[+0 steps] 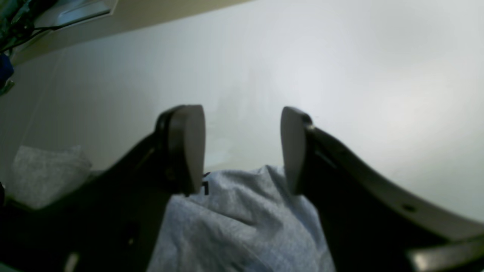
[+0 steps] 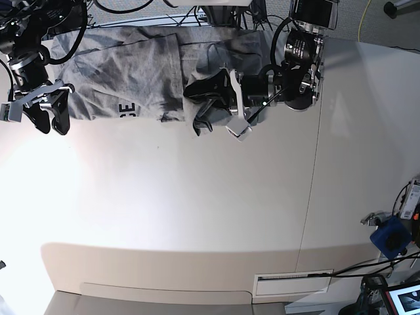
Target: Fold the T-shirt properly
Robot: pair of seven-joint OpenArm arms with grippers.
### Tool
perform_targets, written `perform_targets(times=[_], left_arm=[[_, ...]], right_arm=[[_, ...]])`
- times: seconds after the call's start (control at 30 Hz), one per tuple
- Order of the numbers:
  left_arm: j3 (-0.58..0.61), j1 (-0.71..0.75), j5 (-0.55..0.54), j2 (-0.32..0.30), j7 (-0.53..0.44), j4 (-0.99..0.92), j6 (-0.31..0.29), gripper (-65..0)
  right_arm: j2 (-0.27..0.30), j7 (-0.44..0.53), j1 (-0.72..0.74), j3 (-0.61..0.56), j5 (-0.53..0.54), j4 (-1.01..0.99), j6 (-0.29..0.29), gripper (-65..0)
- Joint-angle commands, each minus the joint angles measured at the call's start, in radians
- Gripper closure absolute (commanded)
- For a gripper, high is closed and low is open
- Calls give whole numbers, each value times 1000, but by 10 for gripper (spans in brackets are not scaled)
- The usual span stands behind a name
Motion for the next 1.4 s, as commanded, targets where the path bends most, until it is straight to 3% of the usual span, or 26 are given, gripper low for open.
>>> perform_targets(times=[0.0,0.17,0.27,1.13,1.27,1.3,1.37], left_arm=[[14,-11,-1,4,-25,3,-5,0],[104,-11,101,4,-137,-49,-5,0],[147,-11,140,4,-154,-53,-5,0],[166,-44,124,7,-182,-52,-5,-5],[166,-44,118,17,-183,-52,-5,-342],[167,-44,117,23,-186,-52,-5,-406],[183,-44,118,31,-203,-52,-5,-451]], right_arm=[[12,23,3,3,23,17,1,-317],[12,23,3,3,23,17,1,-317],[12,23,2,3,23,17,1,-317],[12,23,2,3,23,17,1,-317],[12,23,2,3,23,17,1,-317],[12,23,2,3,23,17,1,-317],[12,23,2,3,23,17,1,-317]])
